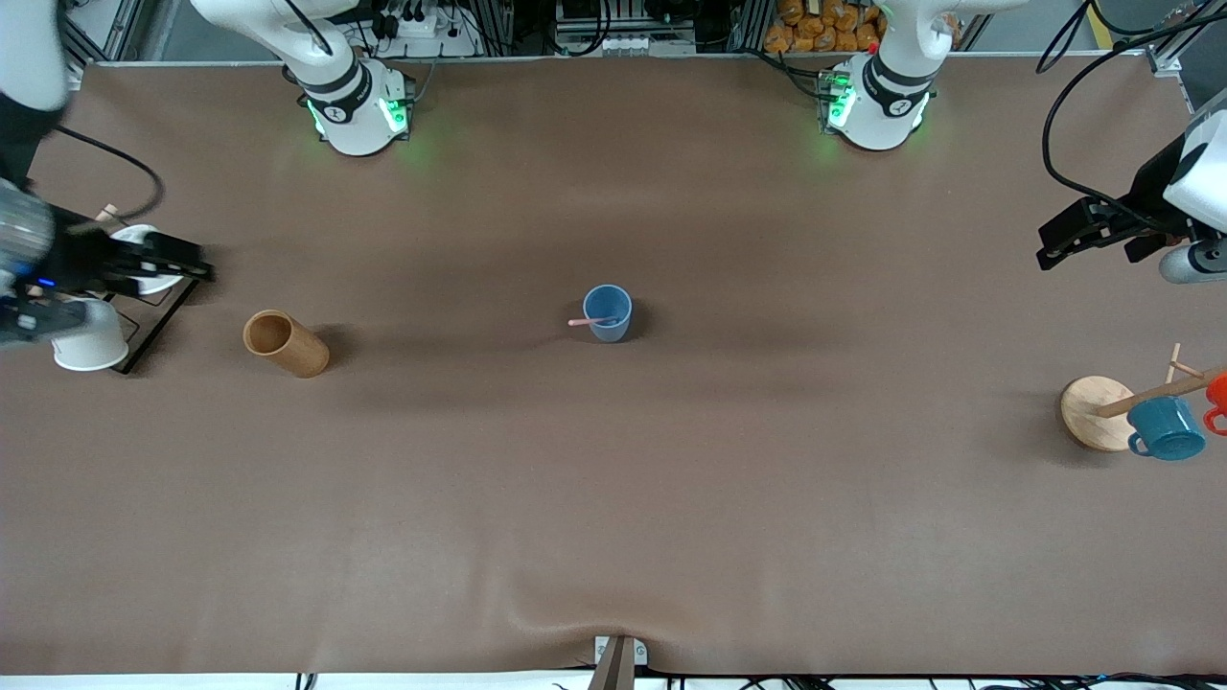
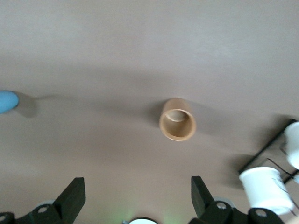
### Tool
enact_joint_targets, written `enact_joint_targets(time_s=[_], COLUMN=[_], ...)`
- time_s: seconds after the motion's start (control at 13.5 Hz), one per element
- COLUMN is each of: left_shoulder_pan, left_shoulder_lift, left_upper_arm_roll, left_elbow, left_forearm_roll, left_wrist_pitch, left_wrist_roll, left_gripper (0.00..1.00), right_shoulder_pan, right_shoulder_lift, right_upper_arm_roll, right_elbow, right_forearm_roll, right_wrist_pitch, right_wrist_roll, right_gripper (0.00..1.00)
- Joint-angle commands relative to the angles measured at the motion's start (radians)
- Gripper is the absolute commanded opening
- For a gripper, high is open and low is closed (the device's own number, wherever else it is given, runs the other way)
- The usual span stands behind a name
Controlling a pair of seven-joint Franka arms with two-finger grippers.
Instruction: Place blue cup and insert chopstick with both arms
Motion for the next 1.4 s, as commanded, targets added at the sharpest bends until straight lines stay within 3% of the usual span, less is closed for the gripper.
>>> enact_joint_targets(time_s=[0.0, 0.3, 0.89, 1.33], left_shoulder_pan=[-0.005, -0.005, -0.005, -0.007], left_shoulder_lift=[-0.024, -0.026, -0.015, -0.013], left_upper_arm_roll=[0.007, 0.005, 0.004, 0.008], left_elbow=[-0.013, -0.012, 0.036, 0.054], left_forearm_roll=[-0.018, -0.018, -0.050, -0.072], left_wrist_pitch=[-0.002, -0.002, -0.039, -0.099], left_wrist_roll=[0.014, 0.016, 0.013, 0.008], left_gripper=[1.00, 1.00, 1.00, 1.00], right_shoulder_pan=[-0.077, -0.137, -0.134, -0.134], right_shoulder_lift=[-0.092, -0.125, -0.159, -0.162], right_upper_arm_roll=[0.078, 0.115, 0.141, 0.154], right_elbow=[-0.029, -0.014, 0.058, 0.089], right_forearm_roll=[-0.077, -0.081, -0.082, -0.122], right_wrist_pitch=[-0.032, -0.075, -0.116, -0.112], right_wrist_roll=[-0.003, 0.049, 0.273, 0.261], right_gripper=[1.00, 1.00, 1.00, 1.00])
